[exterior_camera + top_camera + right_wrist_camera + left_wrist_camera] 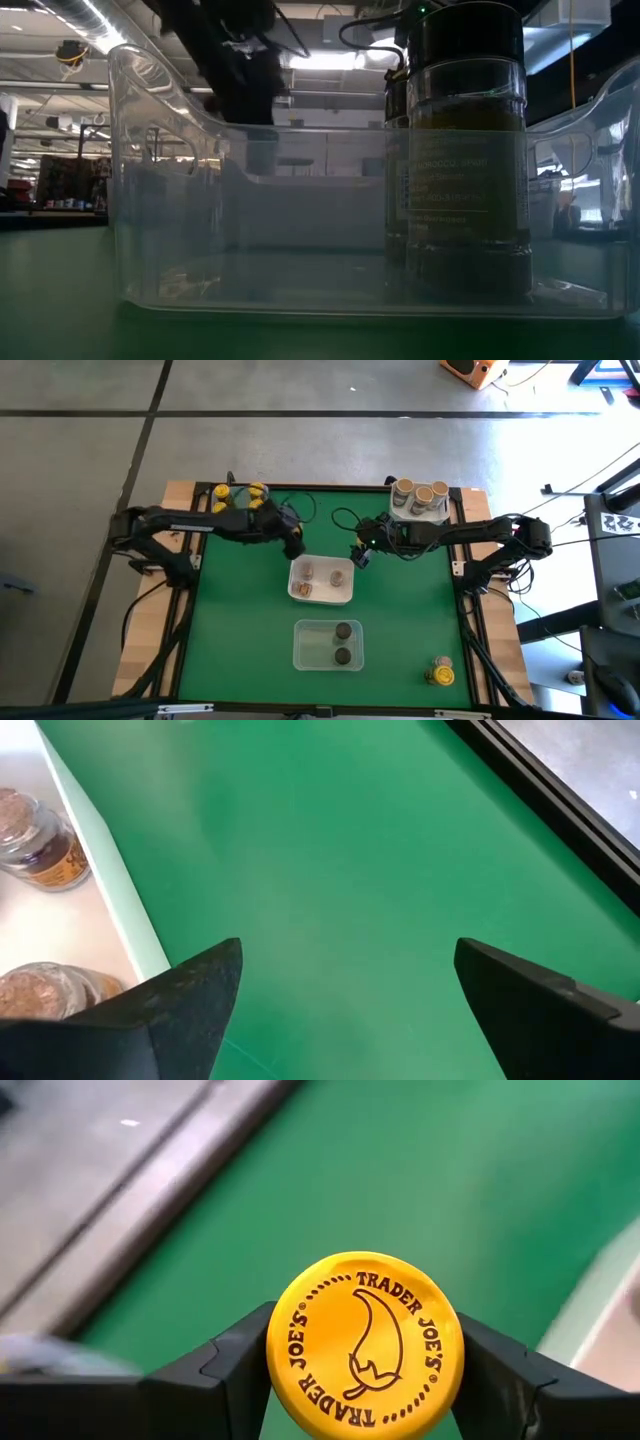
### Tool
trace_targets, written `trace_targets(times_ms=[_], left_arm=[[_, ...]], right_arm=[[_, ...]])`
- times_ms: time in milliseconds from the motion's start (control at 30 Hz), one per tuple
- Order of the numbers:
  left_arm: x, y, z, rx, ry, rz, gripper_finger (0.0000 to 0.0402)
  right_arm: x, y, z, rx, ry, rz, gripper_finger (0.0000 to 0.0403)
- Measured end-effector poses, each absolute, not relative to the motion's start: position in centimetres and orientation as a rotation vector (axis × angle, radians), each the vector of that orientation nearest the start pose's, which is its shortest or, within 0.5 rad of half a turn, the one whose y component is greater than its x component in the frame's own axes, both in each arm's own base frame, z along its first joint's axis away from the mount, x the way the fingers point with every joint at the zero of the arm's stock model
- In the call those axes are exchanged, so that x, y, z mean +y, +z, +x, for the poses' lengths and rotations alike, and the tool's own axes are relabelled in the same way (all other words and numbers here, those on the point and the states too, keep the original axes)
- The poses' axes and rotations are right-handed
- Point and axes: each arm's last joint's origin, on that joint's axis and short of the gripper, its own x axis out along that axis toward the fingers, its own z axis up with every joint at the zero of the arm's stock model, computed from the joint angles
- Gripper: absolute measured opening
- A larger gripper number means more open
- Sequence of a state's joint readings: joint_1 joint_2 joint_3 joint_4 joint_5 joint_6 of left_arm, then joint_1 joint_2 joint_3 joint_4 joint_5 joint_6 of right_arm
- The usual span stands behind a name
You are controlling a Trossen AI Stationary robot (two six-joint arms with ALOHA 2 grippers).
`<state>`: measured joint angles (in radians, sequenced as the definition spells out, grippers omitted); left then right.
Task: Sort spices by type
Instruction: Put the top yellow seasoning bottle into the top transparent bin
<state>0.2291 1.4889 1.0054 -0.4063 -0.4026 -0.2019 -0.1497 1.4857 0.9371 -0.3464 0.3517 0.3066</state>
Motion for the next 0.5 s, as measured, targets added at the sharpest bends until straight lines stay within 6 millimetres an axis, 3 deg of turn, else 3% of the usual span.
trace_targets(times_ms=[333, 500], left_arm=[[7.7, 29.5, 22.8, 0.722, 0.954, 0.002, 0.023], [8.4, 31.4, 19.4, 0.685, 1.105, 0.006, 0.0233]], right_arm=[[-5.4, 21.6, 29.3, 0.811, -0.606, 0.186, 0.0363], [-5.5, 21.6, 29.3, 0.808, -0.606, 0.186, 0.0363]])
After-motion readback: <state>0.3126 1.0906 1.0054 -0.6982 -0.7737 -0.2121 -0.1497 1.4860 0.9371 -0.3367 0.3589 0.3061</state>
